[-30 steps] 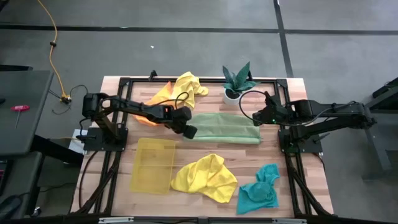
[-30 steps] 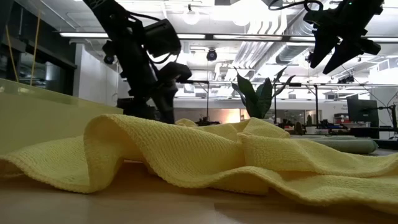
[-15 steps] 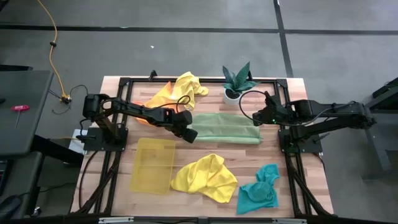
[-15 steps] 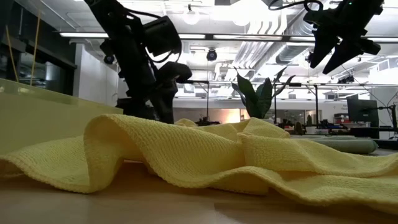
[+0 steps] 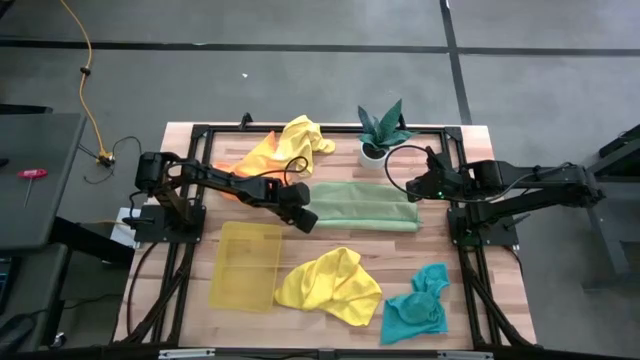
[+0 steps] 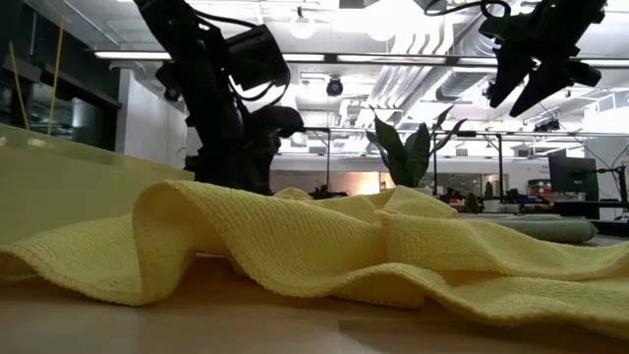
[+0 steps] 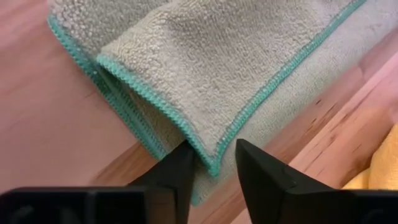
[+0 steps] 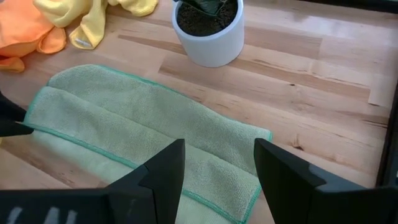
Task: Fold microfiber towels
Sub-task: Fold the green microfiber cloth
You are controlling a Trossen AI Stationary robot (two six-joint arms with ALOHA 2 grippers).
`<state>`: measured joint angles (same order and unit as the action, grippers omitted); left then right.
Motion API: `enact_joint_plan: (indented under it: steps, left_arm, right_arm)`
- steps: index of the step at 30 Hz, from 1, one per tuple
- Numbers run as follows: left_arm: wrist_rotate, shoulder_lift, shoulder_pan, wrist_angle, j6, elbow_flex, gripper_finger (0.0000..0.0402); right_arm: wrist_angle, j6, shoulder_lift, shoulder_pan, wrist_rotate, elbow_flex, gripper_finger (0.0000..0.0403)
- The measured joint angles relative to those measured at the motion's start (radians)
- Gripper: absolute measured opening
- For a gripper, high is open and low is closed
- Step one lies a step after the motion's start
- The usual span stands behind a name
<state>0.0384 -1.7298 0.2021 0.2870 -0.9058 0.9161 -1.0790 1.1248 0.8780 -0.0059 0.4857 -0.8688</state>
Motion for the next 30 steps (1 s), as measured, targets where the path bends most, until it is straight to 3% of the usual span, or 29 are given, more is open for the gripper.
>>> enact_joint_plan:
  steps: [10,14,20,25,30]
  left_arm:
    - [0.041,0.012,0.007,0.002,0.013,0.000,0.0013]
    - [0.052,0.047,0.012,0.002,0.019,0.001,0.0005]
    - [0.031,0.121,0.061,-0.009,0.019,0.002,0.0002]
    - [0.028,0.148,0.108,-0.046,0.019,0.002,0.0002]
    - [0.044,0.148,0.127,-0.087,0.018,0.002,0.0001]
  right_arm:
    - [0.000,0.000,0.000,0.000,0.003,0.000,0.0186]
    - [0.005,-0.021,0.000,0.000,-0.019,0.000,0.0186]
    - [-0.001,-0.223,0.000,0.031,-0.173,0.000,0.0186]
    - [-0.174,-0.294,0.033,0.061,-0.354,0.002,0.0186]
    - [-0.223,-0.340,0.047,0.121,-0.454,0.114,0.0185]
